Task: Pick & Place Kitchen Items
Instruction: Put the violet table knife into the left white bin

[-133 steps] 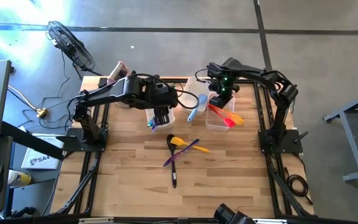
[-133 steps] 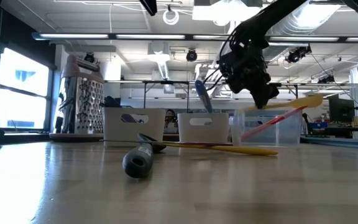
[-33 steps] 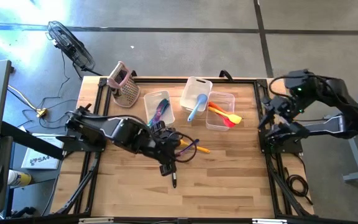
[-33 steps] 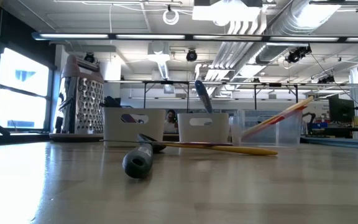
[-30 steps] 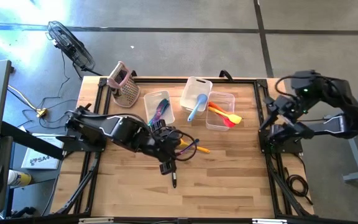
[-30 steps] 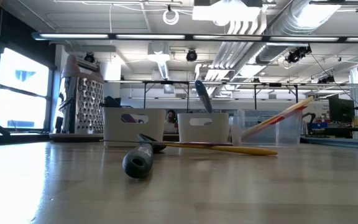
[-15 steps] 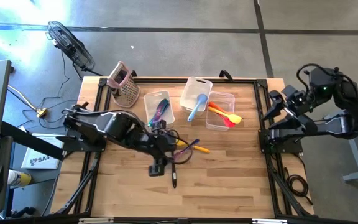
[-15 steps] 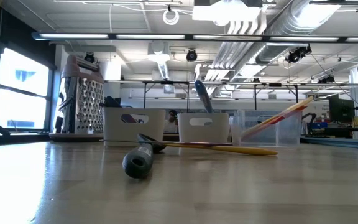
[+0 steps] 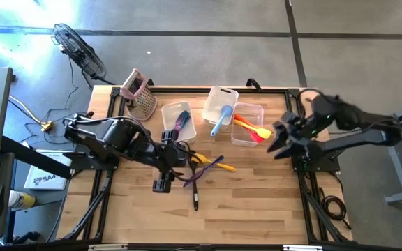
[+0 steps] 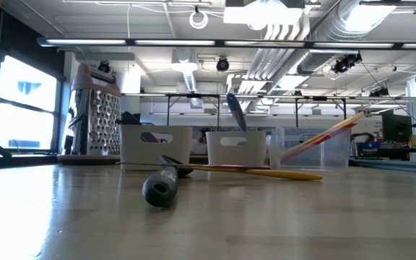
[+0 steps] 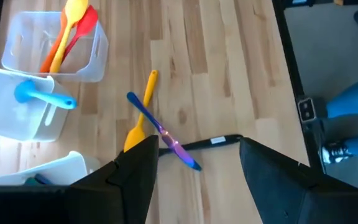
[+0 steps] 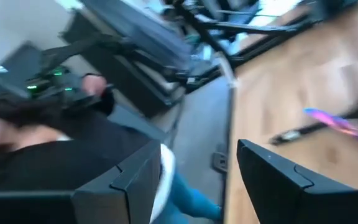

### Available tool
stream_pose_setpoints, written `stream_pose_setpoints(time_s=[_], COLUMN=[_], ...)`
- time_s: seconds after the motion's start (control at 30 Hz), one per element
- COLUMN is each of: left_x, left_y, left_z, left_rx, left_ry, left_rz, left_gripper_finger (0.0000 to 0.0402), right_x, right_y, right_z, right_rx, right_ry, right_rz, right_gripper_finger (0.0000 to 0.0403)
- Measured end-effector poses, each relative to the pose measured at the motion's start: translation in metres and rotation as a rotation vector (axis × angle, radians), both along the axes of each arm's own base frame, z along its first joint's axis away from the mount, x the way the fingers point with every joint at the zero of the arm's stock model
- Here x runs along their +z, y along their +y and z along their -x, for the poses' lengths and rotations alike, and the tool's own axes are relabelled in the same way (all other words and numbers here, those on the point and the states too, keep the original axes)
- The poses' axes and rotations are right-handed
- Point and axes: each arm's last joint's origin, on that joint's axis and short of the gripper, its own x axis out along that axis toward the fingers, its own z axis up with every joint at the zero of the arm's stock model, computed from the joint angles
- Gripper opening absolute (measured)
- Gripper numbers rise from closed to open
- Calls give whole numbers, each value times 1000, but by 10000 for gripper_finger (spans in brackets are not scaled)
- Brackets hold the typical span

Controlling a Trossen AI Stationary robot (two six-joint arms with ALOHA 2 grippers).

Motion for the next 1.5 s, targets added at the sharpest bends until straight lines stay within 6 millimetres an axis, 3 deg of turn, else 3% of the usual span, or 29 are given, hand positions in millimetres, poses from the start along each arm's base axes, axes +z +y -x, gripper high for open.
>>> stream_pose_setpoints(time_s=[0.2, 0.37, 0.67, 1.1, 1.5], left_x=[0, 1, 2, 1, -1], left_y=[1, 1, 1, -1, -1], left_z=[-1, -1, -3, -2, 1], left_rx=[-24, -30, -54, -87, -111], left_ry=[-12, -24, -45, -26, 26], left_rz=[-49, -82, -107, -74, -22], left_gripper_finger=[219, 219, 219, 219, 219], right_x=[-17, -10, 1, -2, -19], right_y=[33, 62, 102, 110, 122], right_z=[-25, -32, -36, -35, -53], right_rx=[138, 169, 62, -232, -223], right_ry=[-147, -333, -782, -861, -870], right_rz=[-74, -59, 262, 753, 1066], right_gripper_finger=[206, 206, 204, 173, 170])
